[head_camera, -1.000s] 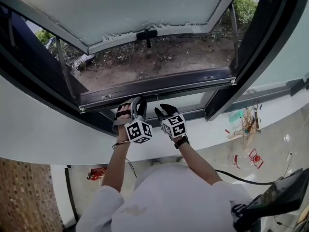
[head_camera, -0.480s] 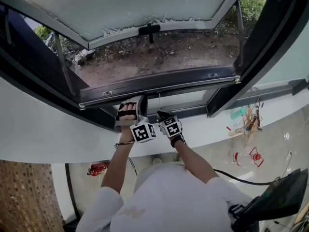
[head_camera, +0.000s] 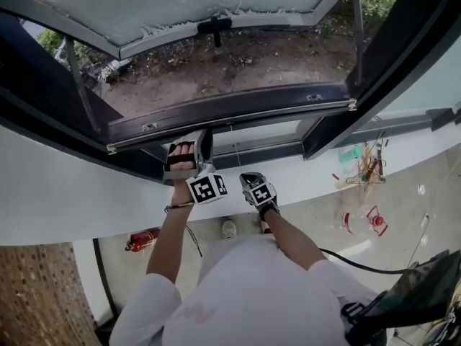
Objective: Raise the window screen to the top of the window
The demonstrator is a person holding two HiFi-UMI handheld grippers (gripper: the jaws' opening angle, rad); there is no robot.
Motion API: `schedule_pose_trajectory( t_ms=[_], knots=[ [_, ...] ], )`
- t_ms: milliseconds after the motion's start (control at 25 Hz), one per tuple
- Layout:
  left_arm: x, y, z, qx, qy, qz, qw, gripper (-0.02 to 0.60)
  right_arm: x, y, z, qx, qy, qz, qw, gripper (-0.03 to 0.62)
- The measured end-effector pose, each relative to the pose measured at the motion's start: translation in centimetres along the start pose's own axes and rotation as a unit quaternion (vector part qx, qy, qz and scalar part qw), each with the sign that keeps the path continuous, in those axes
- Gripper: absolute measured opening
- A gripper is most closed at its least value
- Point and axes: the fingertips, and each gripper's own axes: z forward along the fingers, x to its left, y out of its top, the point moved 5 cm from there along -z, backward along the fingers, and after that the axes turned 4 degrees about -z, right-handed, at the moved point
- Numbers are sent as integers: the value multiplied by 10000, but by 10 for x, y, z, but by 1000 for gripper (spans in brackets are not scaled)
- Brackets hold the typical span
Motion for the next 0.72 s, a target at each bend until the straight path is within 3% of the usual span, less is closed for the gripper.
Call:
schedule_pose_trajectory(
  t_ms=[80, 200, 320, 440, 560, 720],
  knots=[
    [0, 2, -1, 114, -176, 63, 9998, 103, 0, -34, -4, 308, 14, 199, 9993, 2],
    [2, 4, 0, 157, -309, 66, 9994, 84, -1, -48, -15, 158, -15, 339, 9993, 2],
    [0, 2, 0, 169, -174, -9, 9997, 66, 2, -51, -16, 257, -80, -61, 9996, 2],
    [-2, 4, 3, 360, -273, -152, 9989, 67, 2, -55, -25, 214, -228, -367, 9988, 2],
    [6, 5, 1, 289, -386, -712, 9963, 69, -2, -54, -30, 228, -272, -462, 9983, 2],
    [16, 6, -7, -66, -333, -1641, 9859, 67, -4, -53, -39, 116, -307, -525, 9981, 2]
  ],
)
